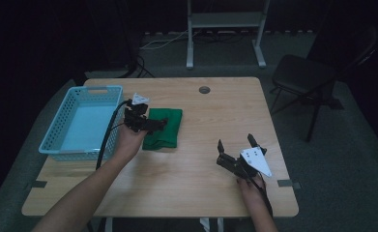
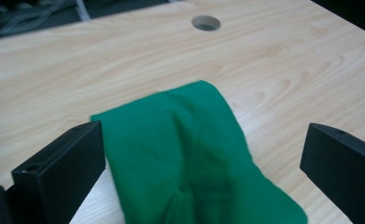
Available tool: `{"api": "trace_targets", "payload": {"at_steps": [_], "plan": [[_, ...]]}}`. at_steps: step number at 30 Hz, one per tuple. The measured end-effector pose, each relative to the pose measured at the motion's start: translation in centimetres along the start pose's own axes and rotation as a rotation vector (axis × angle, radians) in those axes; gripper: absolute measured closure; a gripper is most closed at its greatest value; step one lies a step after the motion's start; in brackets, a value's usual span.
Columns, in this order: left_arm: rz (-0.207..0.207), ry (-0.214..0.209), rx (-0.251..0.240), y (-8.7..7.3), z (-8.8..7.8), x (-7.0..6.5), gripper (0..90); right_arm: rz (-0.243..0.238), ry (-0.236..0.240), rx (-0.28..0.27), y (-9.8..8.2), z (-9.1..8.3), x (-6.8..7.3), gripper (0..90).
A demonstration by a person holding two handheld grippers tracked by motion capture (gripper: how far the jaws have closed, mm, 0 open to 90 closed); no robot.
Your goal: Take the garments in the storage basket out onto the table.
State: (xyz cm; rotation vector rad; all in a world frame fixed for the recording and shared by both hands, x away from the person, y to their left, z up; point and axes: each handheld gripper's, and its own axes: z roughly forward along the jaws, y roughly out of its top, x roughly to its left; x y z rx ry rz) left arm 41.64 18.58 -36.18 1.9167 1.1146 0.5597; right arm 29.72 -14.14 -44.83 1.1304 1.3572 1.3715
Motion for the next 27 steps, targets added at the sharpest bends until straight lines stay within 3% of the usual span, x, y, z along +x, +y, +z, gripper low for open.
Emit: {"api": "trace_targets", "payload": {"at_steps": [3,4,7,11,15,19,25,27], "plan": [[-0.013,-0.003,-0.045,-0.4,-0.7,0.2,0.0,0.0,0.0,0.0,0.0,0.0,0.0,0.3],[-0.005,0.013,-0.057,-0.5,-0.9,0.1,0.0,0.001,0.0,0.0,0.0,0.0,0.0,0.3],[0.025,0.011,-0.072,-0.8,-1.4,0.2,0.0,0.001,0.0,0.0,0.0,0.0,0.0,0.3],[0.059,-0.036,-0.108,-1.5,-2.4,0.5,0.0,0.0,0.0,0.0,0.0,0.0,0.0,0.3],[0.033,-0.111,-0.153,-2.4,-3.7,1.3,0.0,0.002,0.0,0.0,0.0,0.0,0.0,0.3],[0.003,-0.156,-0.177,-3.4,-4.7,2.2,0.0,0.0,0.0,0.0,0.0,0.0,0.0,0.3],[-0.016,-0.134,-0.215,-4.1,-5.7,2.7,0.0,0.0,-0.001,0.0,0.0,0.0,0.0,0.3],[-0.014,-0.095,-0.234,-4.3,-6.0,2.6,0.0,-0.001,-0.001,-0.001,0.0,0.0,0.0,0.3]]}}
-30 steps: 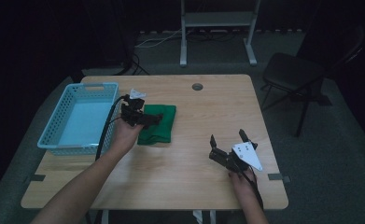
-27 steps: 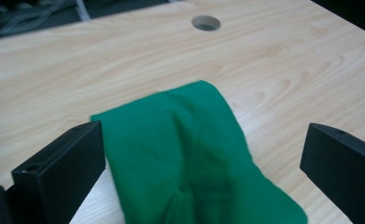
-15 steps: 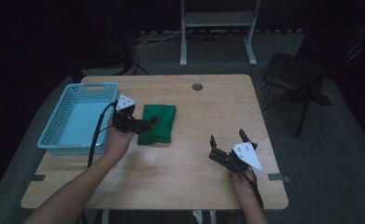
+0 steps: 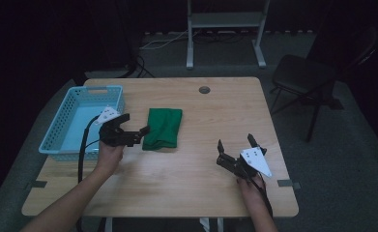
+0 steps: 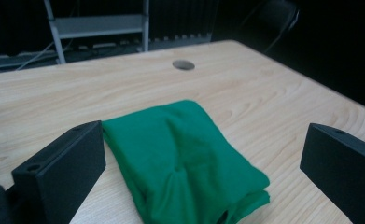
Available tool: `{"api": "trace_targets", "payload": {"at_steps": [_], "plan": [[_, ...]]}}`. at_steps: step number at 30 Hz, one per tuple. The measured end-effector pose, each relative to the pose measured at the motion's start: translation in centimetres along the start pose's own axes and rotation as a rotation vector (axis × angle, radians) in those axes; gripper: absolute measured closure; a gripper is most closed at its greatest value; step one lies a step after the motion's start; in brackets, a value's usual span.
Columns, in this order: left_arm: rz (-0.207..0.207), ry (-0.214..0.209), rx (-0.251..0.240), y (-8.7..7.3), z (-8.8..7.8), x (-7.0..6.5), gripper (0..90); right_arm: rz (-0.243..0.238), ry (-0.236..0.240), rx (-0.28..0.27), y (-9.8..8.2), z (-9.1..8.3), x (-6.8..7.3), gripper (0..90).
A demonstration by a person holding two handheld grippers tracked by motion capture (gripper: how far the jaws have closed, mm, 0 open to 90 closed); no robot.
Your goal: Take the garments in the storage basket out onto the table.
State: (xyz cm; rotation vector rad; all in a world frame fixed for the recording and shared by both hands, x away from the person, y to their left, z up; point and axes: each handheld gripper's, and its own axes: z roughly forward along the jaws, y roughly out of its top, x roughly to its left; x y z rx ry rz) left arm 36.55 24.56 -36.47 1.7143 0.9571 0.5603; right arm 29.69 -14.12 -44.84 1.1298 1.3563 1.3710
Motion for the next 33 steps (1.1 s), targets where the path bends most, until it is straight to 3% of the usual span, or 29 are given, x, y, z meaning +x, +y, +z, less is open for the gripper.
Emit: {"api": "trace_targets", "payload": {"at_steps": [5,7,11,17,21,25,27,33], "plan": [[0.058,0.006,-0.028,-0.5,-1.2,-0.2,0.0,-0.001,0.002,-0.002,0.0,0.0,0.0,0.3],[0.041,-0.015,-0.032,-1.1,-1.8,0.0,0.0,-0.001,0.002,-0.003,0.0,0.0,0.0,0.3],[0.081,0.002,-0.059,-2.6,-3.1,0.3,0.0,-0.001,0.002,-0.003,0.0,0.0,0.0,0.3],[0.061,-0.014,-0.091,-4.2,-4.9,1.0,0.0,-0.001,0.002,-0.003,0.0,0.0,0.0,0.3],[0.099,-0.016,-0.103,-4.9,-6.1,0.9,0.0,-0.004,0.002,-0.005,0.0,0.0,0.0,0.3],[0.093,-0.01,-0.111,-5.6,-7.3,1.2,0.0,-0.003,0.001,-0.004,0.0,-0.1,0.0,0.3],[0.098,-0.011,-0.148,-6.0,-8.1,1.5,0.0,-0.006,0.001,-0.005,0.0,-0.1,0.0,0.3],[0.058,0.0,-0.175,-7.5,-9.9,2.8,0.0,-0.007,0.001,-0.007,0.0,-0.1,0.1,0.3]]}}
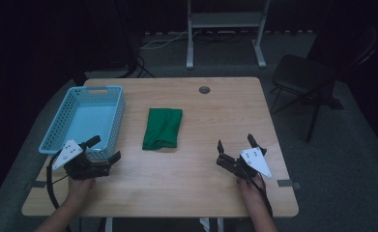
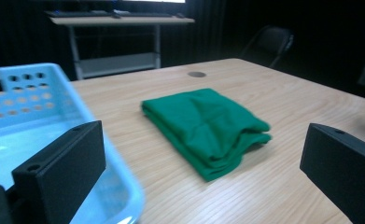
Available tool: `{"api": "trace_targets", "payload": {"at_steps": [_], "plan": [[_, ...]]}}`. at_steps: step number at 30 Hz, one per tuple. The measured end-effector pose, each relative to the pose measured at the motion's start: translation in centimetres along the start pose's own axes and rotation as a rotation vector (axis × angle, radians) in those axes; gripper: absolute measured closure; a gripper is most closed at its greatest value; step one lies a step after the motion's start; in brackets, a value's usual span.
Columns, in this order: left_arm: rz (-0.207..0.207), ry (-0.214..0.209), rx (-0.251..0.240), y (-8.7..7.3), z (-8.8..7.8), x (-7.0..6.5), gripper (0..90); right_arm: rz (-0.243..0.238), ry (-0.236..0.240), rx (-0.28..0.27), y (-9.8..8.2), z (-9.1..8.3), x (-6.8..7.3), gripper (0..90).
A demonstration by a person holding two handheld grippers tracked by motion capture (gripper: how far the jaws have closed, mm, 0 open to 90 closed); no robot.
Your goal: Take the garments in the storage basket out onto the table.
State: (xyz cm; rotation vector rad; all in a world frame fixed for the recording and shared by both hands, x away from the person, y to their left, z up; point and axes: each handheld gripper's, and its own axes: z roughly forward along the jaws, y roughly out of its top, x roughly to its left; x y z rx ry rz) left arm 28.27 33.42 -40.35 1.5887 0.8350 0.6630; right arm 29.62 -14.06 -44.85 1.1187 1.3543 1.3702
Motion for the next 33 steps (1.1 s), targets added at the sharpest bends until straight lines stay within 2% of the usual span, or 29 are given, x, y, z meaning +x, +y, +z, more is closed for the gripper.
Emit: {"api": "trace_targets", "payload": {"at_steps": [4,10,15,16,19,22,28,33], "plan": [[0.013,0.015,0.026,-0.5,-0.4,0.5,0.0,0.004,-0.001,0.003,0.0,0.0,0.0,0.3],[0.049,0.011,0.018,-0.6,-1.2,0.4,0.0,0.0,-0.003,0.0,0.0,0.0,0.0,0.3],[0.026,0.029,0.029,-1.8,-2.1,1.0,0.0,0.0,-0.003,0.001,0.0,0.0,0.0,0.3],[0.021,0.038,0.017,-2.2,-2.4,1.2,0.0,0.001,-0.003,0.001,0.0,0.0,0.0,0.3],[-0.03,0.068,-0.046,-2.3,-3.3,1.8,0.0,0.002,-0.003,0.002,0.0,0.0,0.0,0.3],[-0.041,0.073,-0.04,-2.5,-3.2,1.9,0.0,0.003,-0.004,0.004,0.0,0.0,0.0,0.3],[0.102,0.12,-0.009,-3.0,-2.5,0.7,0.0,0.003,-0.003,0.003,0.0,0.0,0.0,0.3],[0.126,0.117,-0.022,-3.4,-2.7,0.1,0.0,-0.002,0.004,0.0,0.0,-0.1,0.0,0.3]]}}
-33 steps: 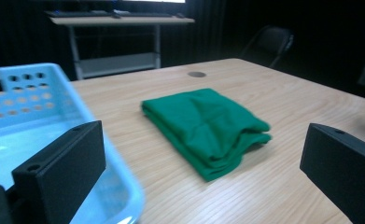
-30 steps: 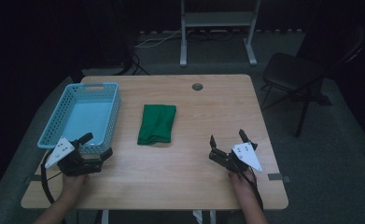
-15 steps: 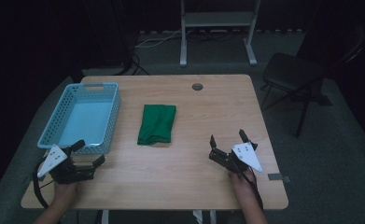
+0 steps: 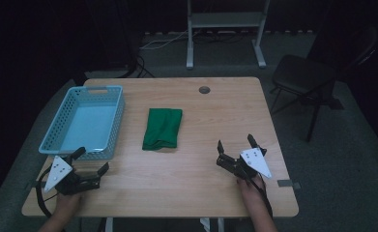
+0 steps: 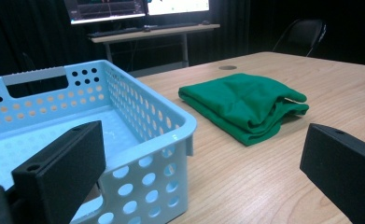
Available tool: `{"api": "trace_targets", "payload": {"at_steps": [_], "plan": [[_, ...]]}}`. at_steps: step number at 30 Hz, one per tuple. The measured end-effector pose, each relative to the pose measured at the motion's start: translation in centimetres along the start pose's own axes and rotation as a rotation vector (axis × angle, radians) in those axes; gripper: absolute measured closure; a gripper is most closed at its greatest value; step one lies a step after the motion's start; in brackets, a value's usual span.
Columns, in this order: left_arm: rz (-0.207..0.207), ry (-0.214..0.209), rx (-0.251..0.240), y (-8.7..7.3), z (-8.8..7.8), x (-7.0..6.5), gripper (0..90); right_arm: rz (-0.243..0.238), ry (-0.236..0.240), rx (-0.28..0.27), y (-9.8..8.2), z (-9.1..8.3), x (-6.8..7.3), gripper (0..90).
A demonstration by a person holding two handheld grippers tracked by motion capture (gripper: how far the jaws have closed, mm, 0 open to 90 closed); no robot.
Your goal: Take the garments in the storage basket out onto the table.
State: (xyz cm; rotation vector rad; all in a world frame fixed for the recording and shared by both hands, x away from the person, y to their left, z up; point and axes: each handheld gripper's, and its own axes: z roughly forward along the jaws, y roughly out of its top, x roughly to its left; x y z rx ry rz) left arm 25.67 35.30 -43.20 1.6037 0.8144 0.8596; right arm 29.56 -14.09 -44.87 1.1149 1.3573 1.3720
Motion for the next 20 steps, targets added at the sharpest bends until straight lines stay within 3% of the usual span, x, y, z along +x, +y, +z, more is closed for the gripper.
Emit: {"api": "trace_targets", "payload": {"at_steps": [2,6,13,20], "plan": [[0.002,-0.01,0.007,-0.02,-0.09,-0.06,0.0,0.0,0.0,0.0,0.0,-0.01,0.01,0.3],[-0.002,-0.052,0.083,-0.1,0.61,-0.19,0.0,0.003,0.0,0.002,0.0,0.0,-0.01,0.3],[-0.016,-0.042,0.063,-0.06,0.39,0.02,0.0,0.005,0.001,0.004,0.01,0.01,-0.03,0.3],[0.023,-0.05,0.058,-0.02,0.33,-0.38,0.0,0.006,0.0,0.004,0.01,0.01,-0.03,0.3]]}}
